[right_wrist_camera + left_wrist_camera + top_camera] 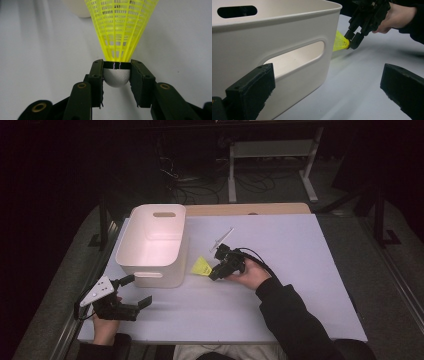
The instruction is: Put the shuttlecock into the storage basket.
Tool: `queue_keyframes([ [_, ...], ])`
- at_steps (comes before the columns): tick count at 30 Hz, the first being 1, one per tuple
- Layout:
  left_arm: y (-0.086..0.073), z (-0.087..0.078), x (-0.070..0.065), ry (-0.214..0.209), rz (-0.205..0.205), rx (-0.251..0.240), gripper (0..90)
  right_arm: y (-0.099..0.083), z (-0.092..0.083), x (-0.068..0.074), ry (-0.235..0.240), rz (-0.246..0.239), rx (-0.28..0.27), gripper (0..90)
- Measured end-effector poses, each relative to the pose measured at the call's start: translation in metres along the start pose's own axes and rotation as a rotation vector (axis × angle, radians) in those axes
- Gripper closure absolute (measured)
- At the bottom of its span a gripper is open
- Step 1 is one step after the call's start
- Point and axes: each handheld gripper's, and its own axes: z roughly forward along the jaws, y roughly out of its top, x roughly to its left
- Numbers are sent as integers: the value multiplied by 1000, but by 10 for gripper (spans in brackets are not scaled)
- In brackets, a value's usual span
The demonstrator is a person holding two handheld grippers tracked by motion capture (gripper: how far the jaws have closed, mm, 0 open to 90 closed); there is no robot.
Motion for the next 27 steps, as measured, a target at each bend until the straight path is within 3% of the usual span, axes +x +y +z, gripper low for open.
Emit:
queue_keyframes([
  [15, 0, 0, 0, -3, 0, 0, 0, 9, -33, -2, -23, 1, -51, 628],
  [27, 0, 0, 0, -3, 2, 3, 0, 19, -47, 1, -37, -18, -61, 628],
])
